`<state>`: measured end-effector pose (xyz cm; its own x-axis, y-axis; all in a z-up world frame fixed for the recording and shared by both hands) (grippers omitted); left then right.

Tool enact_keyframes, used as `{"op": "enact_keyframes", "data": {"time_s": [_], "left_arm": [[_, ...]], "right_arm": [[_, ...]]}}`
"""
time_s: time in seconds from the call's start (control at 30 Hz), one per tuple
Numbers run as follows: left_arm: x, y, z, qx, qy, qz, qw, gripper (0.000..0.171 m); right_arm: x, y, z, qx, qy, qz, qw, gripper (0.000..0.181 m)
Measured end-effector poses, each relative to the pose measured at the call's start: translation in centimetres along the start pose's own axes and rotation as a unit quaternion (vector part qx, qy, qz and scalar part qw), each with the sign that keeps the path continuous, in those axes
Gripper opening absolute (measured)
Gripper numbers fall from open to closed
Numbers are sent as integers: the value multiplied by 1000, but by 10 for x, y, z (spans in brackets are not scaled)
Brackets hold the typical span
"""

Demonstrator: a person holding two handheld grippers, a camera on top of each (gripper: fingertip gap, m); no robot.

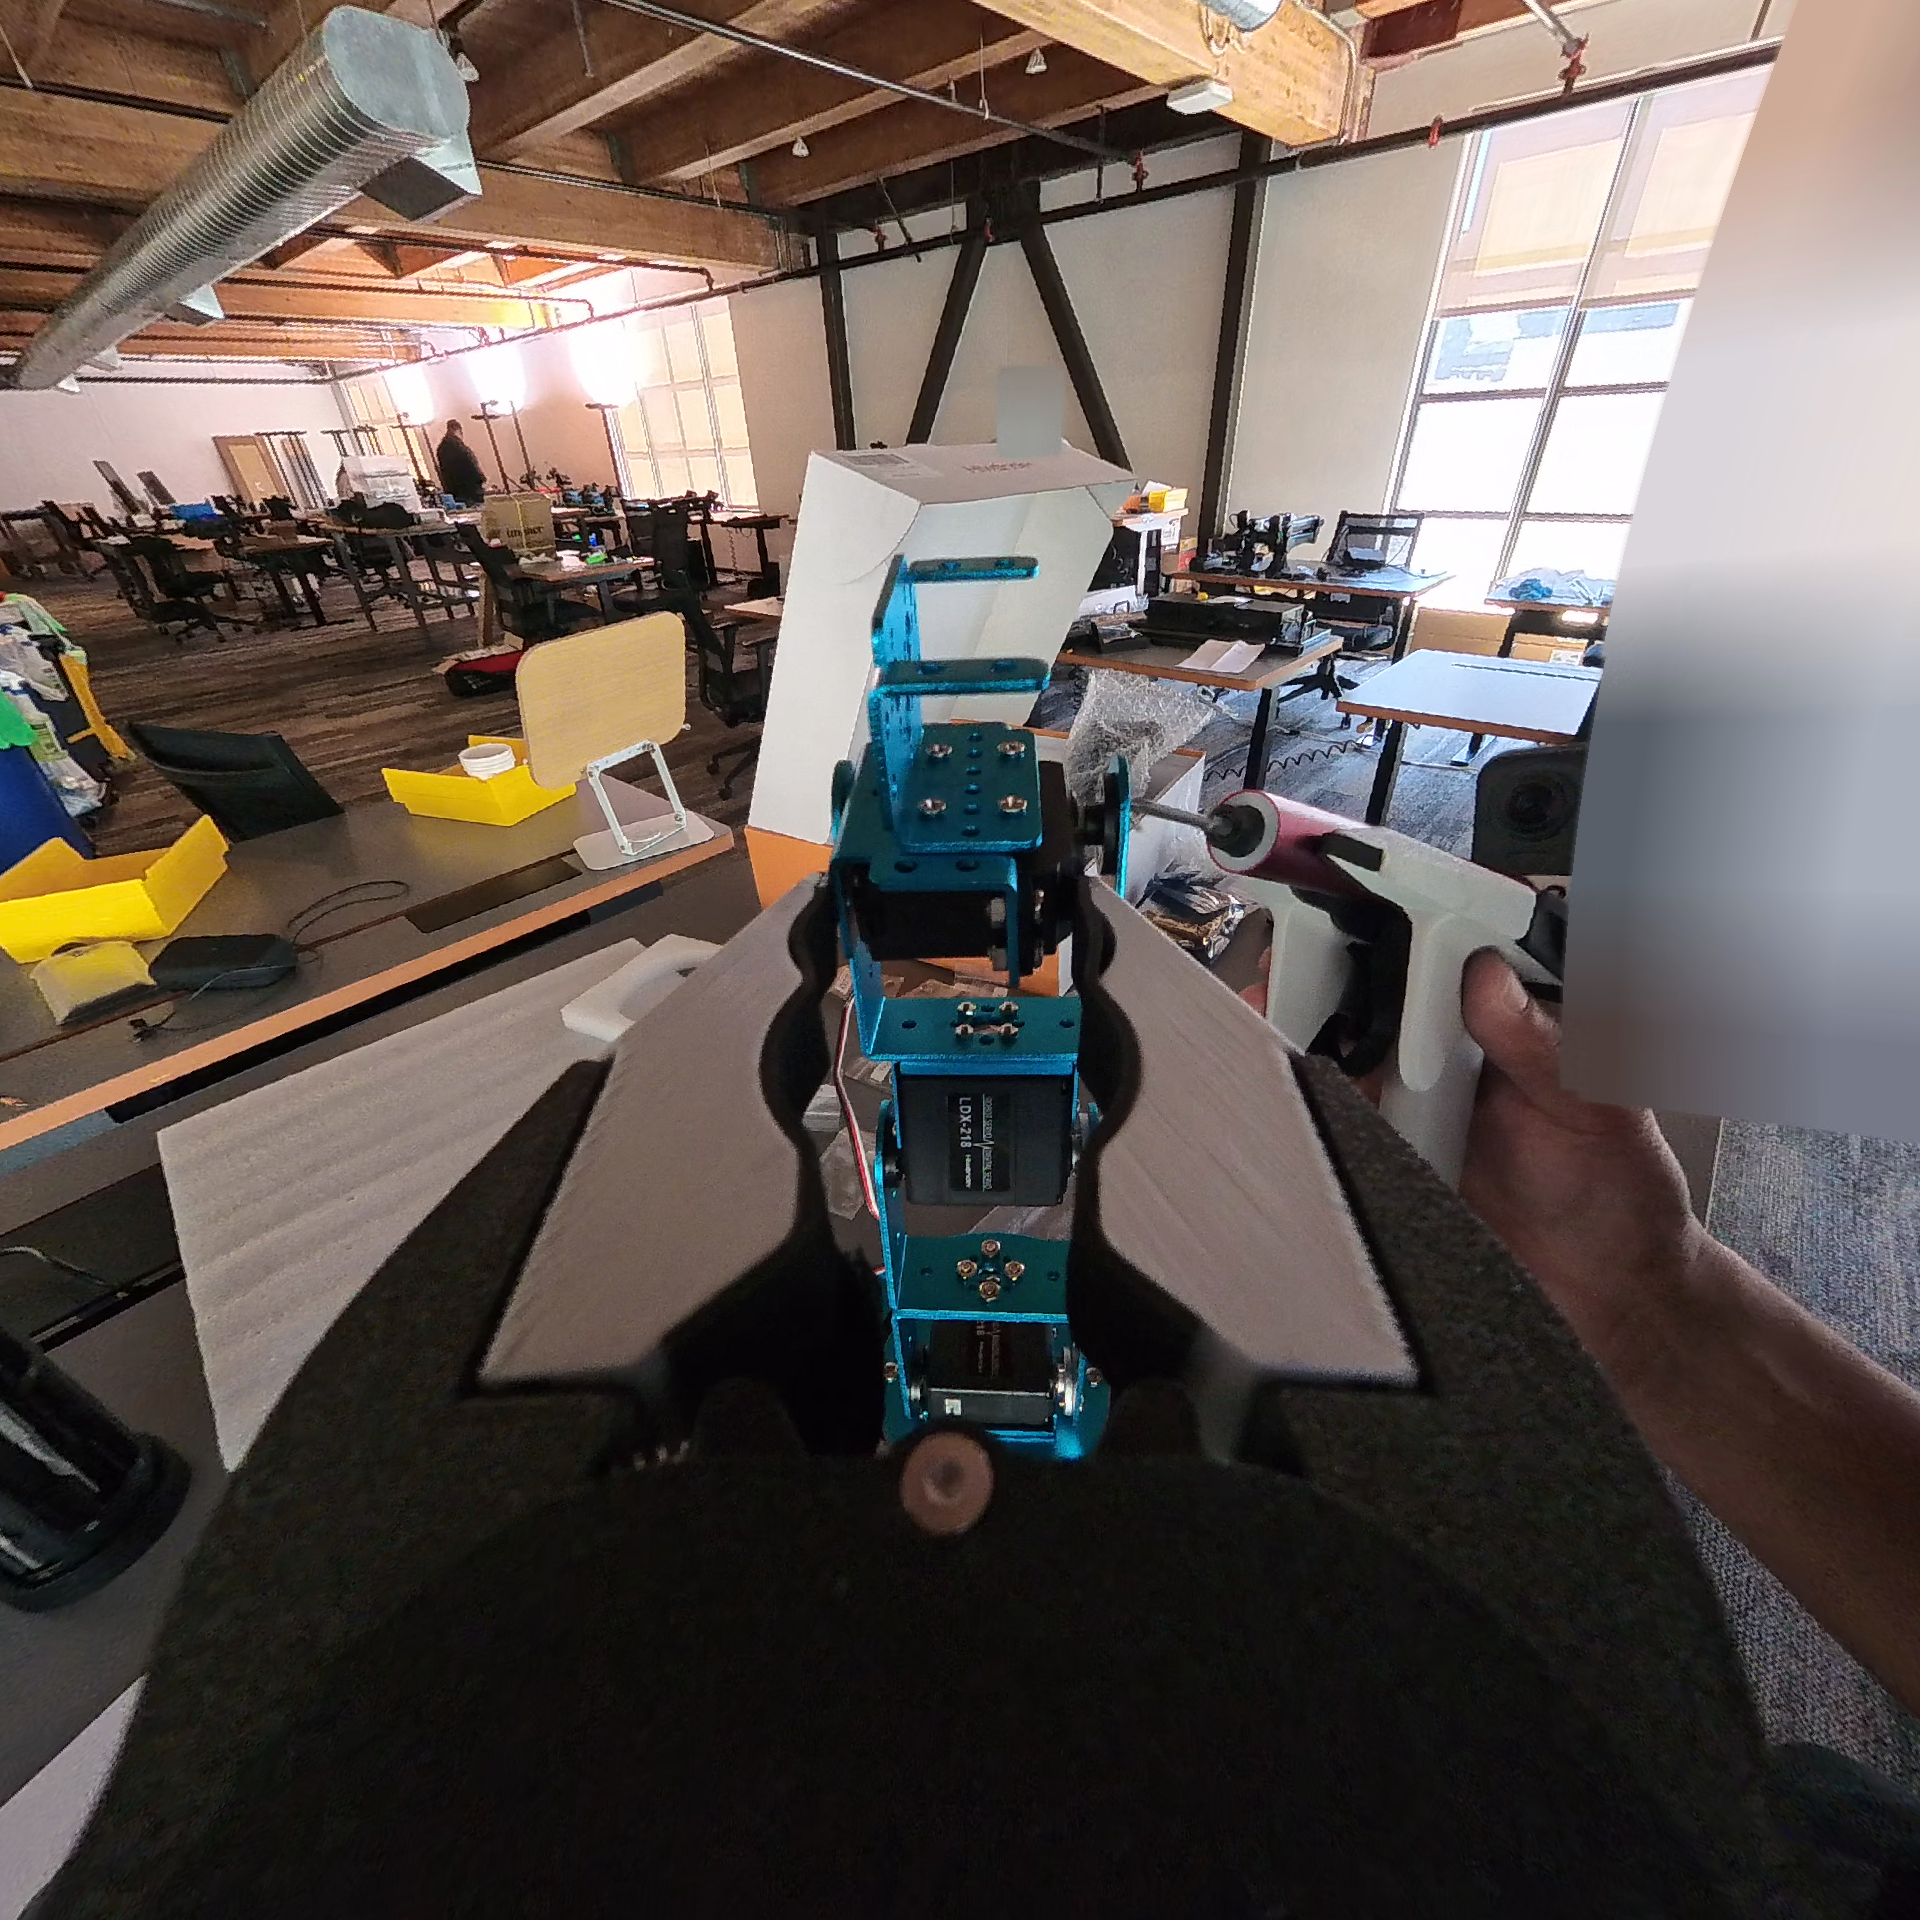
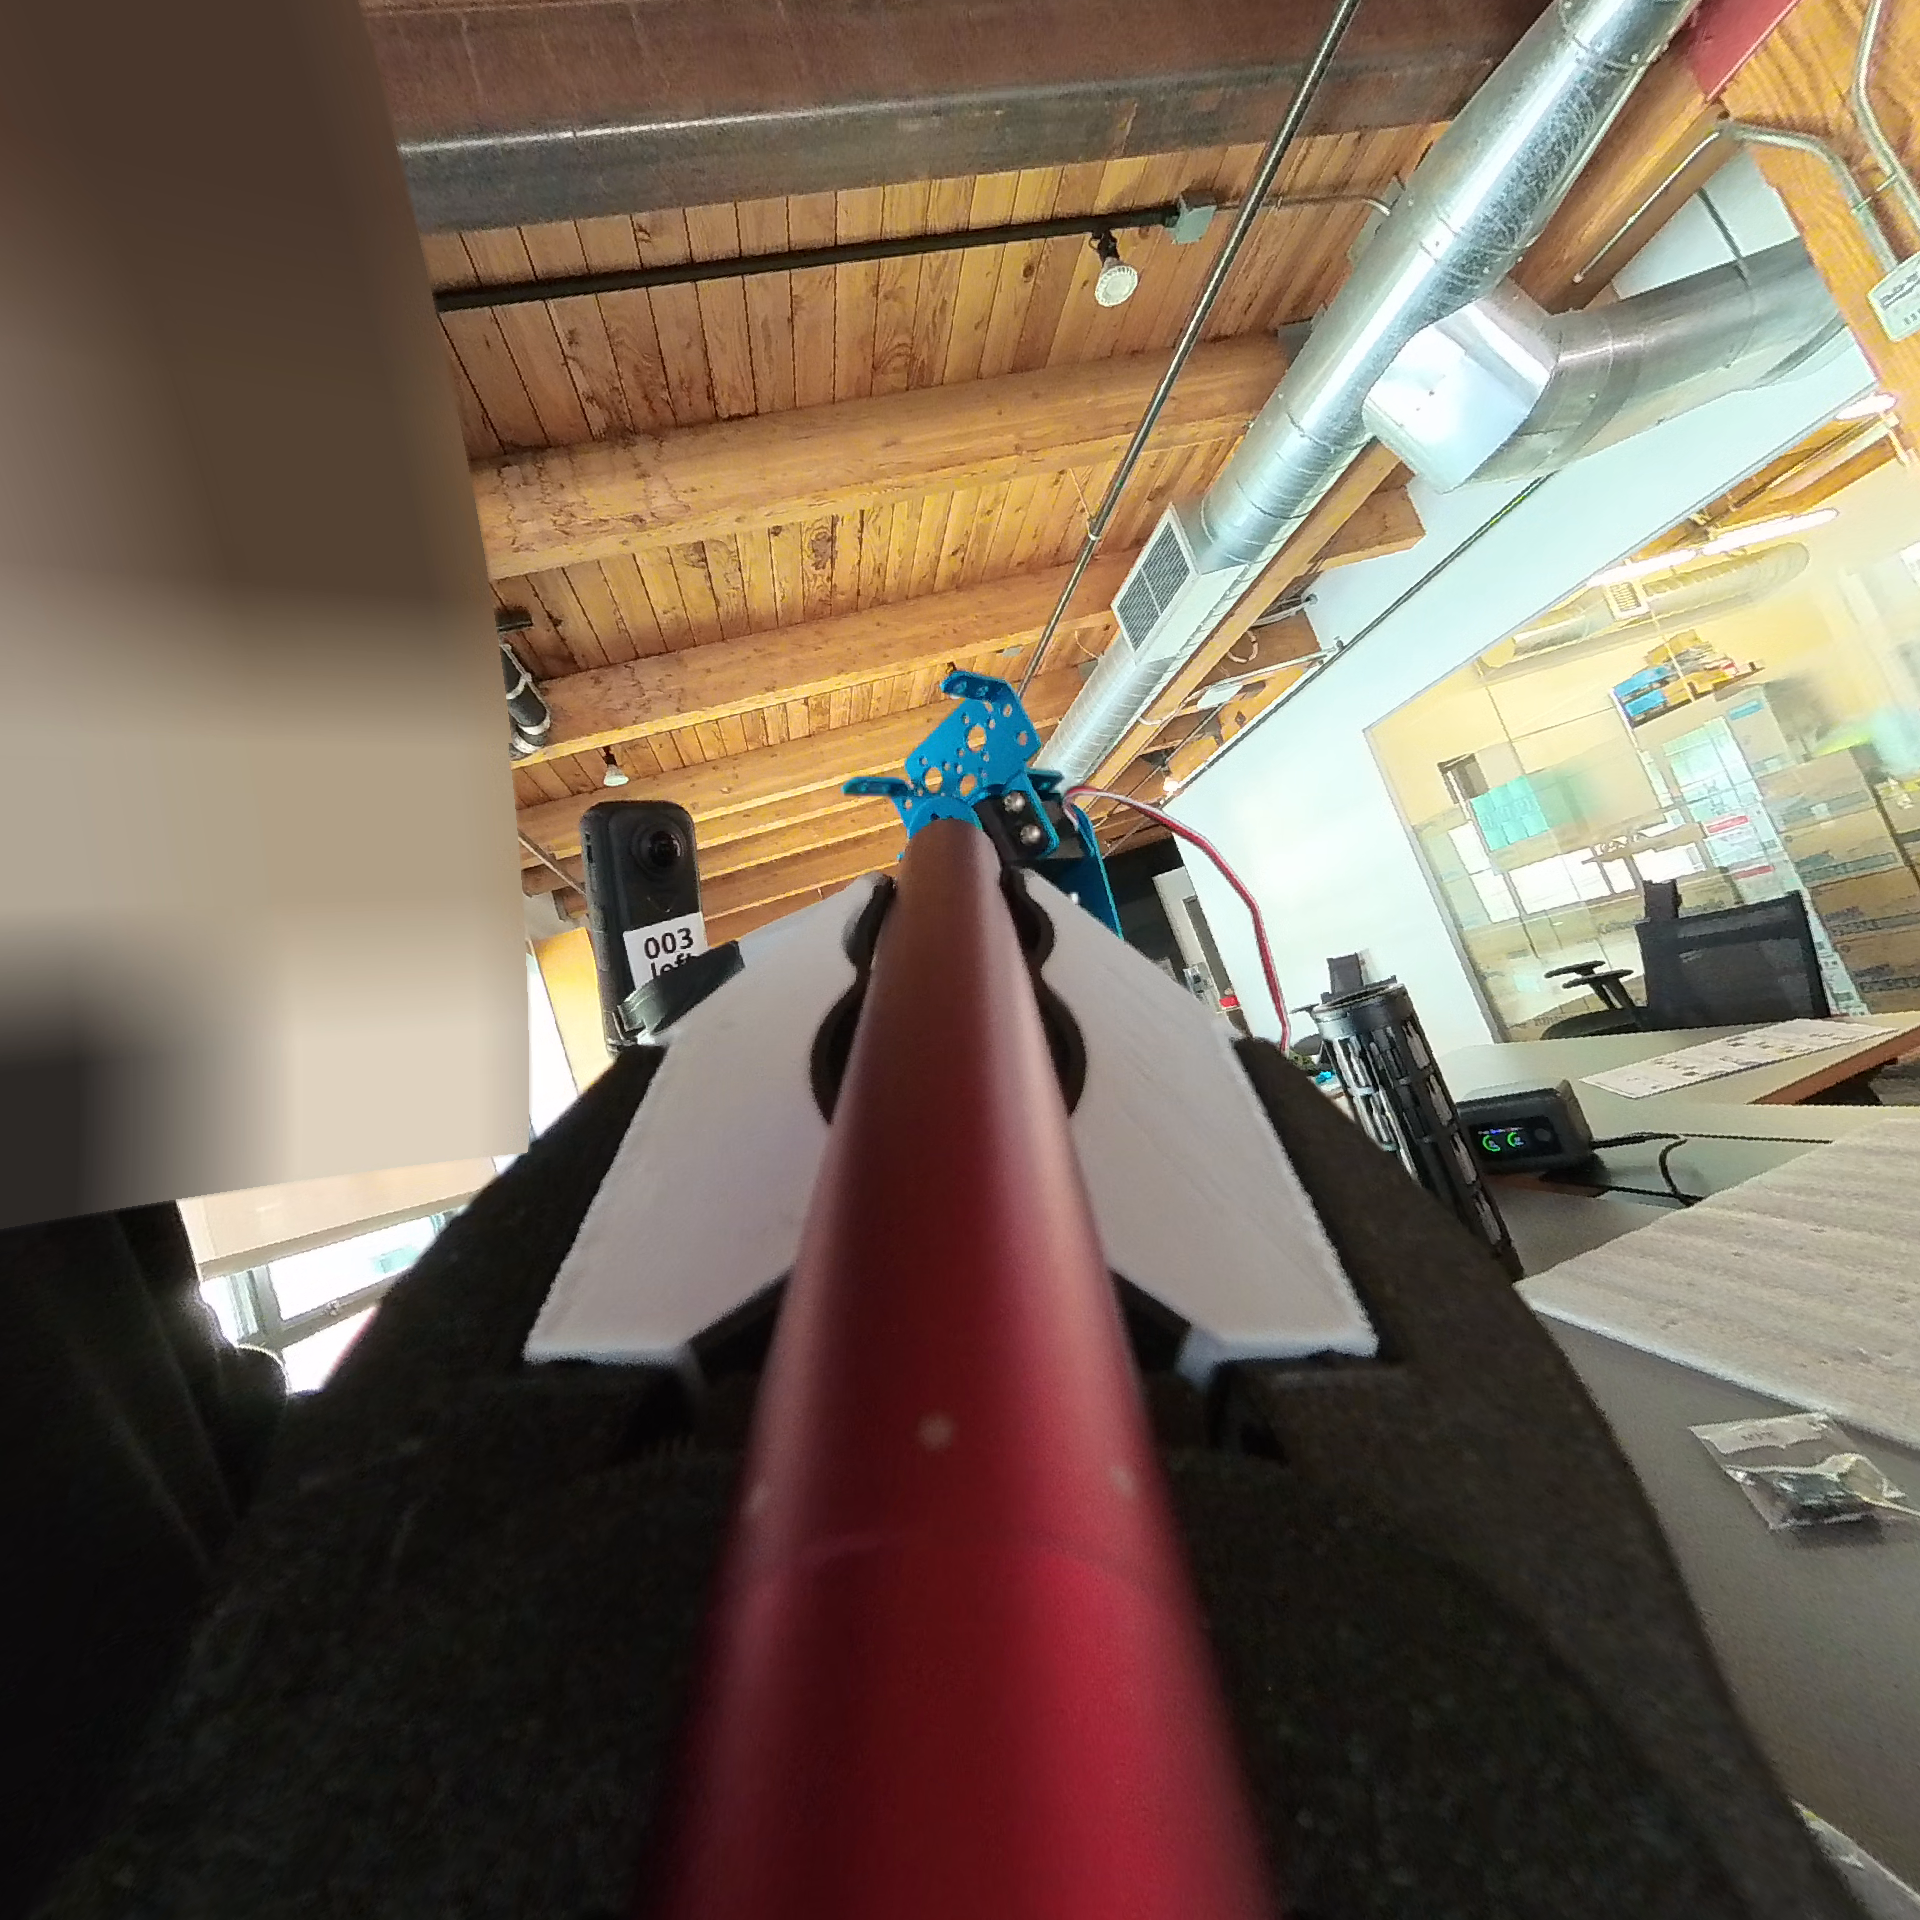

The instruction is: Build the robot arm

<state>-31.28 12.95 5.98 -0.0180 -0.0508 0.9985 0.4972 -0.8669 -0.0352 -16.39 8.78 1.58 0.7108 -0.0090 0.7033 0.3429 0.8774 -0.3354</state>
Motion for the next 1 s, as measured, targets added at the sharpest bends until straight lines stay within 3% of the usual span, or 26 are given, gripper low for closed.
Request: {"op": "enact_keyframes", "data": {"time_s": [0.13,0.27,0.37,0.57,0.77,1.0], "left_arm": [[-1,1,-3,7,4,4,1000,47],[0,-2,-23,54,9,10,998,59],[5,9,-42,91,36,23,995,49],[-6,56,-33,52,29,-2,998,32],[-7,60,-33,54,59,-34,996,18],[-1,65,-39,55,82,-9,995,5]], "right_arm": [[3,-1,1,0,4,1,1000,22],[2,-3,1,-1,-5,1,1000,23],[1,-7,1,-2,-10,4,1000,24],[-10,-30,5,8,-39,20,999,27],[-20,-49,8,10,-69,18,997,22],[-19,-61,12,14,-83,10,996,22]]}}
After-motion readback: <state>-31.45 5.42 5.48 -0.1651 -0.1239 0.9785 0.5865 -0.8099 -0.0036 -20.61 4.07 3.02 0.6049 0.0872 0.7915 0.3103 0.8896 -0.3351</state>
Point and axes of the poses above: each gripper's, where its closed fingertips meet, z out along the fingers, x out of its top, y = z × x across the jaws, the point moved 5 cm from there along -z, back along the fingers, and after that the axes turned 2 degrees about y, right-handed, at the moved point
